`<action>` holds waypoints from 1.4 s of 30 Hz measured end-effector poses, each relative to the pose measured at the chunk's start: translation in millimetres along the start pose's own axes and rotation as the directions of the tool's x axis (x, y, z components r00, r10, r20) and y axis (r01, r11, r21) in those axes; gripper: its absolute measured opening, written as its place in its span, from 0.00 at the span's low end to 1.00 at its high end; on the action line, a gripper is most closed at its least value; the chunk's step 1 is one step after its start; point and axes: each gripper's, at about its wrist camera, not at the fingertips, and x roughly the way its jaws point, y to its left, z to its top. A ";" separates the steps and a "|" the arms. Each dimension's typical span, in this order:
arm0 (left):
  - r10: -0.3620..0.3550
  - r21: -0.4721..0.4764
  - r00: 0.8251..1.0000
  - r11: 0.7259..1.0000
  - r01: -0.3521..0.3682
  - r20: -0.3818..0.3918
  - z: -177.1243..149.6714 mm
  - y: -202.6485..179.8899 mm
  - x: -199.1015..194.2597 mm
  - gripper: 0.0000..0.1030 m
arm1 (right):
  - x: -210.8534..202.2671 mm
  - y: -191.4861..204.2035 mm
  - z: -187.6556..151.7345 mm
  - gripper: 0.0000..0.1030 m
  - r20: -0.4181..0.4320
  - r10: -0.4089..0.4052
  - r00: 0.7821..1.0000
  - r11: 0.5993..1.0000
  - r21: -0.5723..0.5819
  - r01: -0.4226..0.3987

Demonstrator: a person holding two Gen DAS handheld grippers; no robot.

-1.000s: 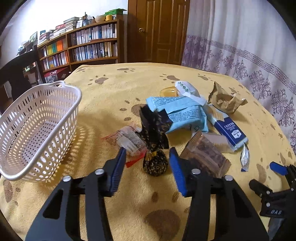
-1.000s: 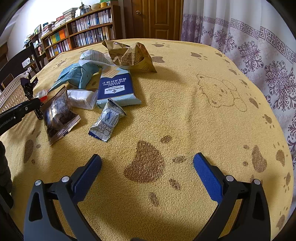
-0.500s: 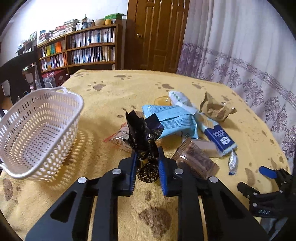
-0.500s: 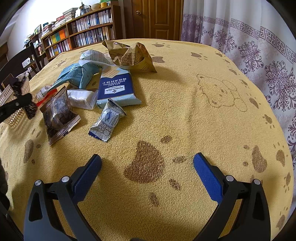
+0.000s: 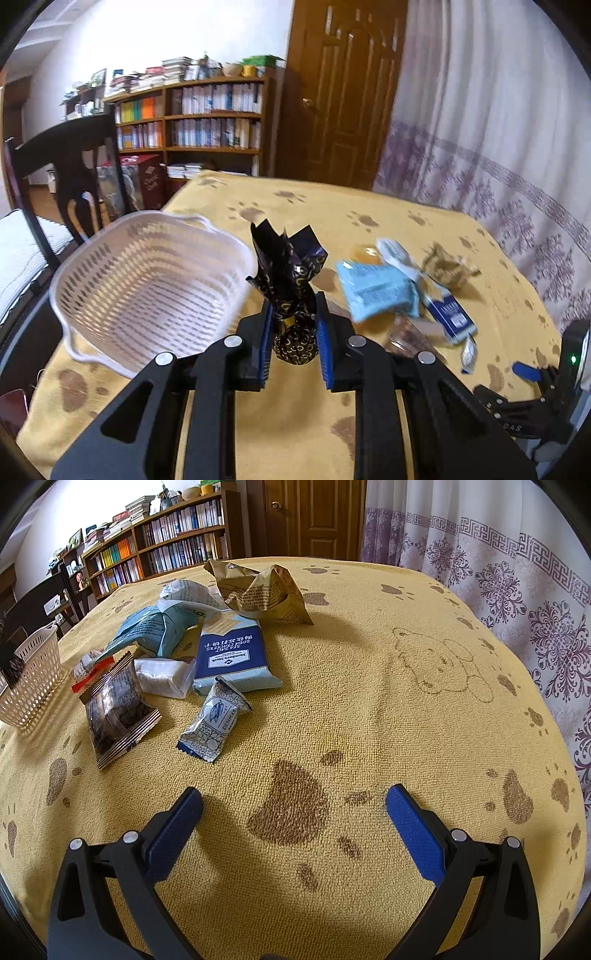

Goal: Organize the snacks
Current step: 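Carry the candy over the white basket and open the left tool, then grasp the clear pastry with the left tool while the right tool grasps the brown-striped bag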

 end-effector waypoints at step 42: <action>0.104 -0.062 0.992 0.993 -0.100 0.069 20.4 57.9 -8.8 0.97 | -15.4 100.3 39.2 0.95 0.067 0.290 0.955 0.942 -0.198 -0.272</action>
